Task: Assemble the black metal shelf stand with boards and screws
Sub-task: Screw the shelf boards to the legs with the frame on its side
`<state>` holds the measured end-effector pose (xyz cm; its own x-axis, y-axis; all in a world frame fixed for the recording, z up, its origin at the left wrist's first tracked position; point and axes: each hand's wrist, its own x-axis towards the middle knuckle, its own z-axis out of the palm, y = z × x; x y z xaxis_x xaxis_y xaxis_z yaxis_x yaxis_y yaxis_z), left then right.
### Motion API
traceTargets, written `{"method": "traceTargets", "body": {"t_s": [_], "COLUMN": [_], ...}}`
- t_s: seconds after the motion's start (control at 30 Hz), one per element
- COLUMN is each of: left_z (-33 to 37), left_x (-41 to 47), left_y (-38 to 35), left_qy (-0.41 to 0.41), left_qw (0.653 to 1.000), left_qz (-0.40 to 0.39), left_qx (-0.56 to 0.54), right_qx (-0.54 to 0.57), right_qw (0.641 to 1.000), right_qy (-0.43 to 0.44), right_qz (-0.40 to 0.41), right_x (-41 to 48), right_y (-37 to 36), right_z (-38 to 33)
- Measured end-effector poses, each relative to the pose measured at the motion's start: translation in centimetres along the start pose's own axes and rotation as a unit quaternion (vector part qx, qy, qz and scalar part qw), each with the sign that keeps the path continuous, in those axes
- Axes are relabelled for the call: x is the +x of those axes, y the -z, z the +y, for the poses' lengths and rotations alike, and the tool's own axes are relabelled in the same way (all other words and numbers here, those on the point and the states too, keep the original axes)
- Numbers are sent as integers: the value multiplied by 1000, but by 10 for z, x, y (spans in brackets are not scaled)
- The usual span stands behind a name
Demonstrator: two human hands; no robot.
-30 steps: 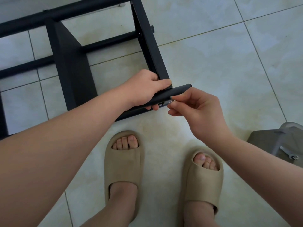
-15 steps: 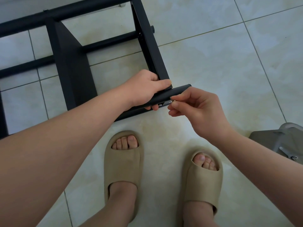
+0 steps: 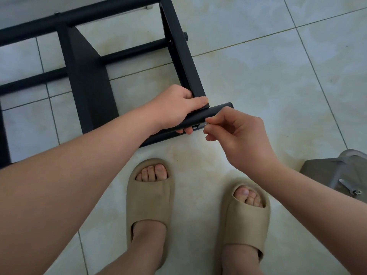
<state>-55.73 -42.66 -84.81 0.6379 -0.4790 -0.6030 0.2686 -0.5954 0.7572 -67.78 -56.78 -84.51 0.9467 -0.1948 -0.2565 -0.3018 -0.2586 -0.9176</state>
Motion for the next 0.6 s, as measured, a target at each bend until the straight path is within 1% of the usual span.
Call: {"method": "traceTargets", "body": {"t_s": [0.17, 0.3, 0.43, 0.6], "left_z": [0, 0, 1, 0], "left_x": [0, -1, -1, -1], "left_y": [1, 0, 1, 1], "left_qy": [-2, -4, -4, -5], "left_qw": [1000, 1000, 1000, 1000], "left_qz": [-2, -4, -4, -3], "left_qx": [-2, 1, -2, 6], "right_qx": [93, 144, 152, 183], "right_qw": [995, 989, 988, 980], "right_qy": [-27, -31, -37, -80], "right_qz": [-4, -6, 6, 10], "right_x": [2, 0, -2, 1], "right_y": [2, 0, -1, -3], "right_z": [0, 1, 0, -5]}}
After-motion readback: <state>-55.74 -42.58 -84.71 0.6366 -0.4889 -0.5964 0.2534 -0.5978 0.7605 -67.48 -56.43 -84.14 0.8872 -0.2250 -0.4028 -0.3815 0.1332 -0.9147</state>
